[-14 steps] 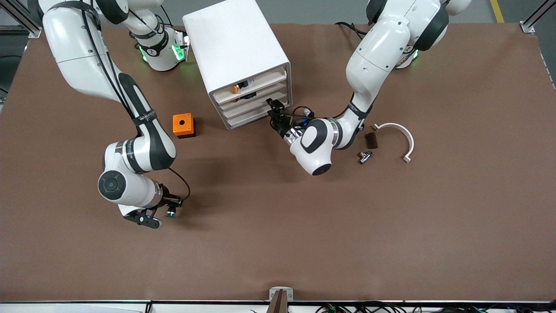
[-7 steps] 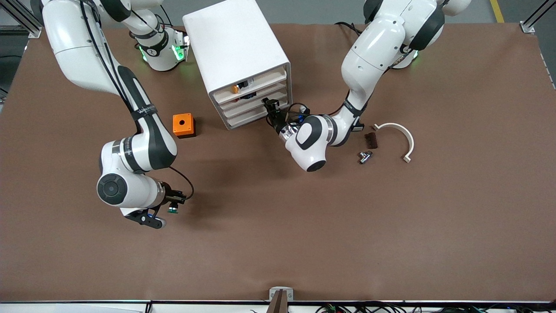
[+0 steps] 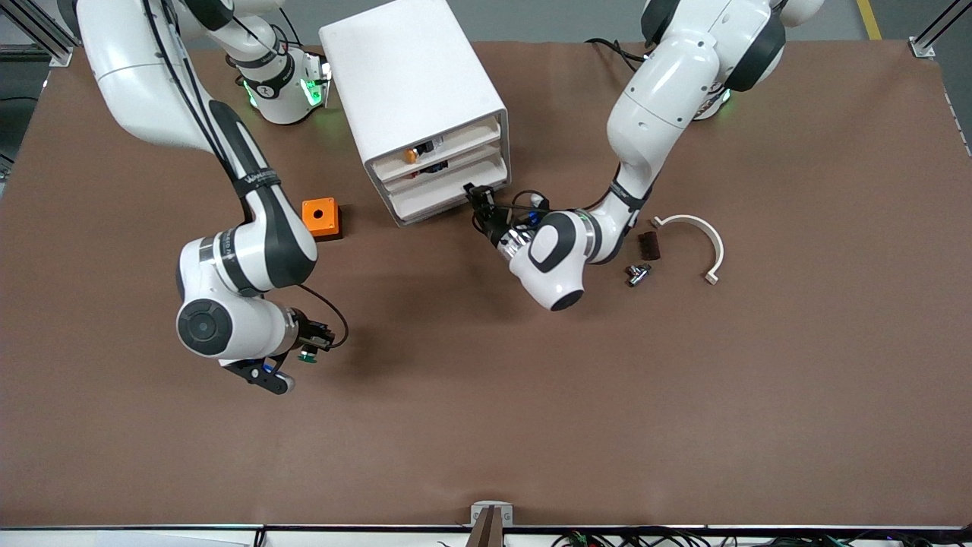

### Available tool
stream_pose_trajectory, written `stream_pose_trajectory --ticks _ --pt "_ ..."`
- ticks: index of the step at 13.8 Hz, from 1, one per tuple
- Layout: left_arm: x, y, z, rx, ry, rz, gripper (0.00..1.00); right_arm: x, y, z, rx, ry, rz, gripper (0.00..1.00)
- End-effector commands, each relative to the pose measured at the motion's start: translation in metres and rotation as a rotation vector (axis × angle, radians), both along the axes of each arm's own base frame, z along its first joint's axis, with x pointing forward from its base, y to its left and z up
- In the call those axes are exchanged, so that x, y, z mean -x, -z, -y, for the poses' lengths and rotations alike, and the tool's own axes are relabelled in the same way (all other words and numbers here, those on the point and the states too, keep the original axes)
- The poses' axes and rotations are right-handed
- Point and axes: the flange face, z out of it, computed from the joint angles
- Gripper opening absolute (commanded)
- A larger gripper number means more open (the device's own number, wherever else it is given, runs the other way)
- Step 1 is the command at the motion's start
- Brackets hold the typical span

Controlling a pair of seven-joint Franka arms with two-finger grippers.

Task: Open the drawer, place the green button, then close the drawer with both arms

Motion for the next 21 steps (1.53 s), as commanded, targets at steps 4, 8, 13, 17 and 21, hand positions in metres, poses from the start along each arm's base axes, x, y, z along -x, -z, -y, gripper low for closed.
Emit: stream_pose_trajectory --ticks 4,8,13,17,21 --pt "-0.063 -0.006 -0.034 0.068 -0.125 0.042 0.09 0.025 -0.027 -0.052 0.041 0.107 -0.007 0.00" --pt "-0.080 -0.005 -0.045 0.062 -0.175 0.086 0.33 0.060 -0.030 -0.126 0.096 0.218 -0.008 0.01" --pt "-0.084 -0.015 -0.046 0.090 -0.164 0.122 0.99 0.119 -0.044 -0.197 0.143 0.446 -0.019 0.01" --pt "-0.120 -0.050 -0.074 0.090 -0.197 0.215 0.99 0.173 -0.053 -0.233 0.081 0.605 0.024 0.02" --pt "-0.157 -0.077 -0.103 0.102 -0.227 0.323 0.99 0.212 -0.037 -0.260 0.067 0.676 0.051 0.03"
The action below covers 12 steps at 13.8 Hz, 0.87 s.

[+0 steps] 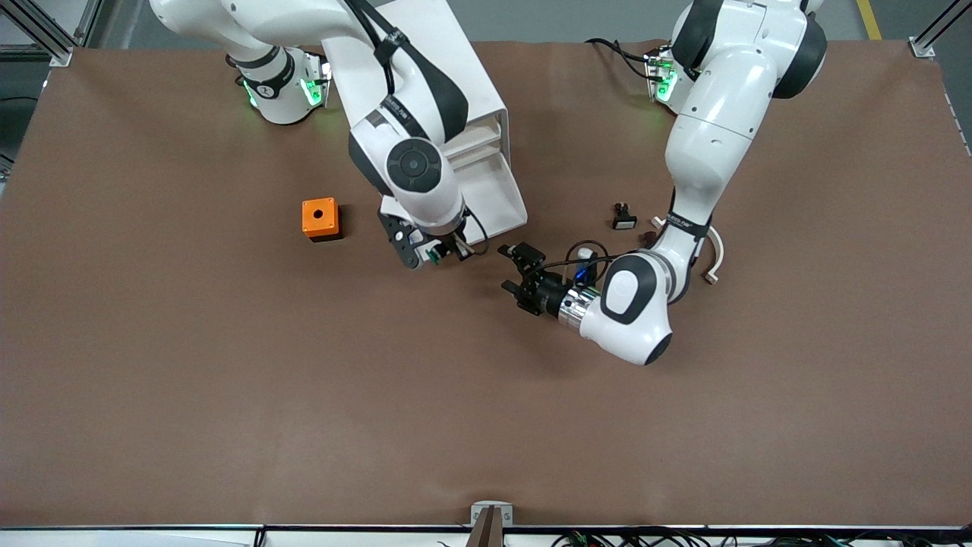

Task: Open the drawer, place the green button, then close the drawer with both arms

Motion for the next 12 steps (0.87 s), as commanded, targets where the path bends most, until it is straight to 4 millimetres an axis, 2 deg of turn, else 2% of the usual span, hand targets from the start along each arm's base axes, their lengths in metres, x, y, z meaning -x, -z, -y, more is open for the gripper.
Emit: stream_pose_trajectory --ticks 1,2,4,5,6,8,12 --pt "-0.027 -0.024 -0.030 0.014 -0.039 0.064 0.99 0.027 0.008 -0.003 -0.001 0.061 0.011 0.03" --pt "-0.037 -0.034 -0.045 0.020 -0.052 0.100 0.99 0.036 0.014 -0.009 -0.003 0.062 0.016 0.03" --pt "-0.050 -0.049 -0.069 0.035 -0.055 0.162 0.99 0.040 0.023 -0.008 -0.008 0.080 0.026 0.04" --pt "-0.051 -0.050 -0.081 0.012 -0.027 0.176 0.99 0.042 0.028 -0.008 -0.011 0.085 0.029 0.05" --pt "-0.048 -0.050 -0.086 -0.004 0.021 0.183 0.99 0.045 0.034 -0.009 -0.008 0.084 0.029 0.08" --pt "-0.049 -0.076 -0.099 -0.002 0.092 0.258 0.99 0.050 0.041 -0.010 -0.006 0.108 0.030 0.11" --pt "-0.050 -0.083 -0.113 -0.048 0.175 0.320 0.99 0.051 0.042 -0.011 -0.006 0.123 0.030 0.28"
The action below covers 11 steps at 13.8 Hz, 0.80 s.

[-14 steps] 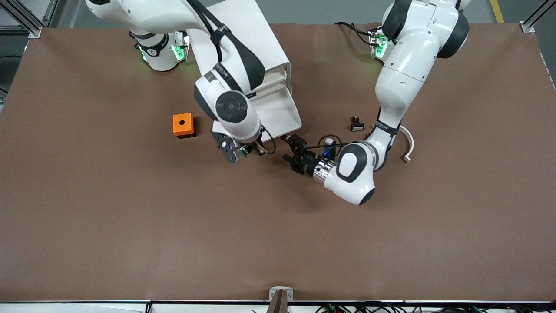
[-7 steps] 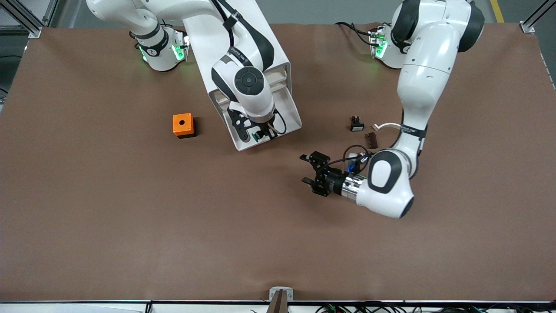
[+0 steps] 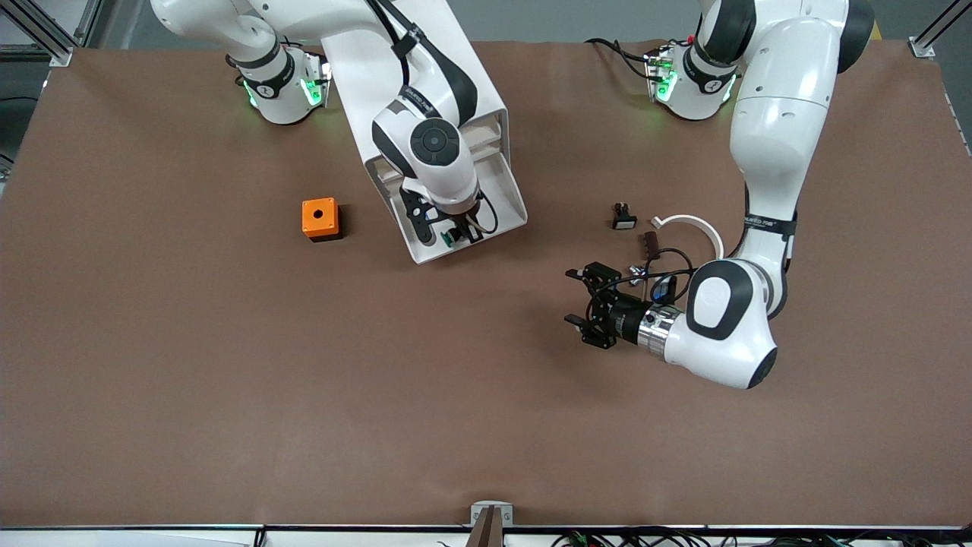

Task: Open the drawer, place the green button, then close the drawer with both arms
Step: 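Lower the green button into the open drawer and open the right gripper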

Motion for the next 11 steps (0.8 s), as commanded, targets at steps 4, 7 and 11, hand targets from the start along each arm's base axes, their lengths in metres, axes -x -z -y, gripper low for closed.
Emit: stream_pose_trajectory --ticks 4,7,11 --pt "0.007 -0.005 0.000 0.012 0.152 0.123 0.99 0.007 -0.004 0.003 -0.001 0.027 0.001 0.61" --pt "0.011 -0.003 0.004 0.022 0.233 0.167 0.99 -0.007 -0.014 0.009 -0.001 0.013 0.011 0.84" --pt "0.038 0.002 0.058 0.054 0.473 0.288 0.99 -0.060 -0.052 0.046 0.006 -0.095 -0.016 1.00"
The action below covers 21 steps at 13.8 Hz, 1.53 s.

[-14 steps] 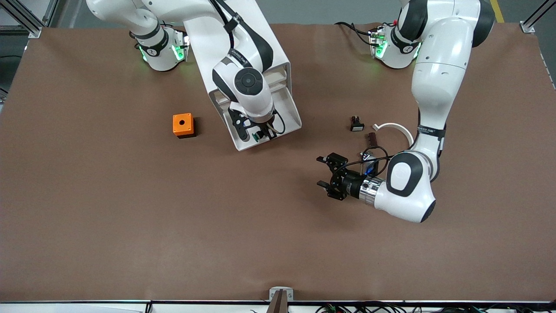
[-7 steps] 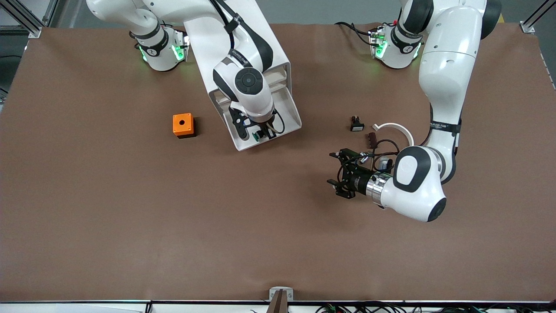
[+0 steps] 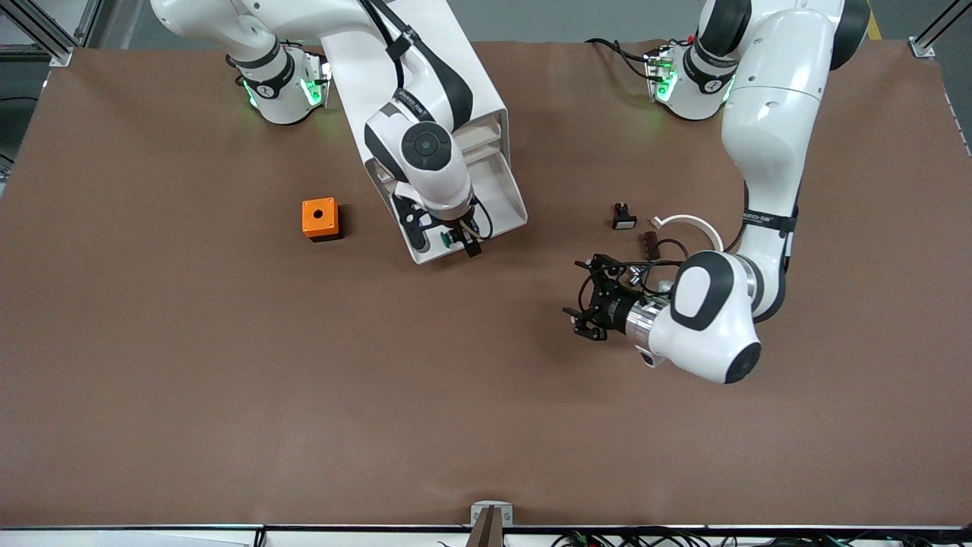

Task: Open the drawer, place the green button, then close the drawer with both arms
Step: 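Lower the green button into the open drawer and open the right gripper, then withdraw the right gripper while the left gripper moves to the drawer front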

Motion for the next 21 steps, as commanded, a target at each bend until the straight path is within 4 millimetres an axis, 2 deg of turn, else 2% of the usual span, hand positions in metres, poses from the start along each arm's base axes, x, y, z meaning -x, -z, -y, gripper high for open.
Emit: stream_pose_trajectory --ticks 1,3,5,7,8,9,10,12,14,16,18,20,21 --pt "0.024 0.003 0.040 -0.012 0.210 0.113 0.99 -0.048 -0.047 0.043 0.001 -0.079 -0.033 1.00" --pt "0.035 0.009 0.070 0.025 0.364 0.247 0.99 -0.080 -0.074 0.078 -0.006 -0.096 -0.046 1.00" --pt "0.037 0.012 0.086 0.051 0.427 0.334 0.99 -0.112 -0.097 0.117 -0.028 -0.083 -0.017 1.00" --pt "0.047 0.018 0.111 0.076 0.500 0.411 0.99 -0.126 -0.102 0.154 -0.030 -0.135 -0.035 1.00" --pt "0.052 0.021 0.119 0.066 0.579 0.458 0.99 -0.132 -0.112 0.171 -0.034 -0.185 -0.043 1.00" --pt "0.059 0.022 0.130 0.057 0.679 0.501 0.99 -0.136 -0.119 0.184 -0.037 -0.232 -0.037 1.00" --pt "0.074 0.022 0.149 0.056 0.730 0.514 0.99 -0.141 -0.128 0.198 -0.048 -0.274 -0.018 1.00" --pt "0.082 0.024 0.159 0.065 0.758 0.520 0.99 -0.154 -0.142 0.243 -0.058 -0.271 -0.003 1.00" --pt "0.104 0.023 0.187 0.086 0.819 0.542 0.99 -0.158 -0.160 0.275 -0.066 -0.363 0.030 1.00" --pt "0.115 0.022 0.201 0.093 0.838 0.560 0.99 -0.162 -0.176 0.321 -0.075 -0.411 0.047 1.00" --pt "0.131 0.026 0.219 0.099 0.861 0.573 0.99 -0.156 -0.196 0.351 -0.095 -0.604 0.060 1.00" --pt "0.134 0.031 0.222 0.099 0.858 0.578 0.99 -0.148 -0.218 0.376 -0.093 -0.615 0.072 1.00" --pt "0.141 0.031 0.229 0.104 0.866 0.581 0.99 -0.143 -0.233 0.383 -0.091 -0.678 0.091 1.00"
